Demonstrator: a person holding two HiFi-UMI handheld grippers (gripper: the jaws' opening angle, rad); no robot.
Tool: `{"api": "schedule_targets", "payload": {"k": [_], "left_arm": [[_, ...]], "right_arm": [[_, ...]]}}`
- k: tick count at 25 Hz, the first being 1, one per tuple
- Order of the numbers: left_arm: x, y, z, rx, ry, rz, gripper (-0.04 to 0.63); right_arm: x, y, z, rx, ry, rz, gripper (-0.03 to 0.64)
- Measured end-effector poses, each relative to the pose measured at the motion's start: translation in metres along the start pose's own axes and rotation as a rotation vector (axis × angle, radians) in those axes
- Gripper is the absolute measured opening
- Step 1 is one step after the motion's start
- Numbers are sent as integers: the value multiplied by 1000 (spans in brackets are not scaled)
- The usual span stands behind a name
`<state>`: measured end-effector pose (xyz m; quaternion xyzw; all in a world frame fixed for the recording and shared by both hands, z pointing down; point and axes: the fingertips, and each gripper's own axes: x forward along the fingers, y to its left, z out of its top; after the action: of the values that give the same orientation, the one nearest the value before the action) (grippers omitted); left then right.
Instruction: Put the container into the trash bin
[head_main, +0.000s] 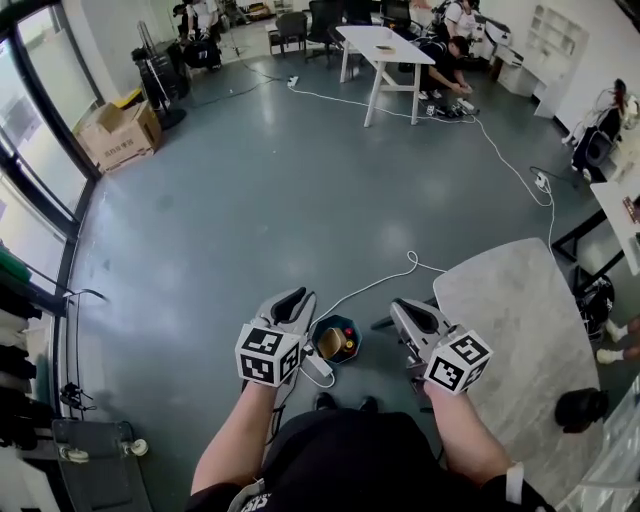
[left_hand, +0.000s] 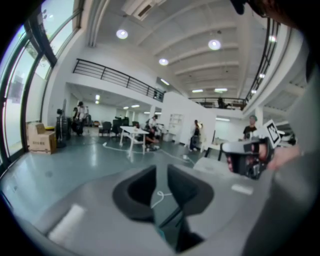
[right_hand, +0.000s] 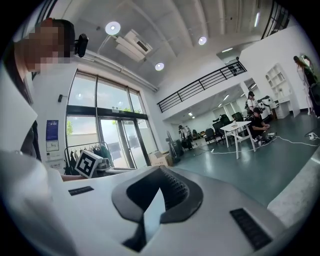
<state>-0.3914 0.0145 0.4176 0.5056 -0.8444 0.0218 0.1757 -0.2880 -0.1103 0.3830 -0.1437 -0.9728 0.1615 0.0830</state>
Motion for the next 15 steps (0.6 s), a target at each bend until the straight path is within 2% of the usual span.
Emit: {"api": "schedule_targets", "payload": {"k": [6, 15], "left_arm": [[-22, 4, 34, 41, -52, -29, 72], [-43, -16, 83, 88, -103, -7, 40]], "right_arm": [[-16, 5, 13, 2, -60, -52, -8], [-33, 14, 54, -57, -106, 6, -8]]}}
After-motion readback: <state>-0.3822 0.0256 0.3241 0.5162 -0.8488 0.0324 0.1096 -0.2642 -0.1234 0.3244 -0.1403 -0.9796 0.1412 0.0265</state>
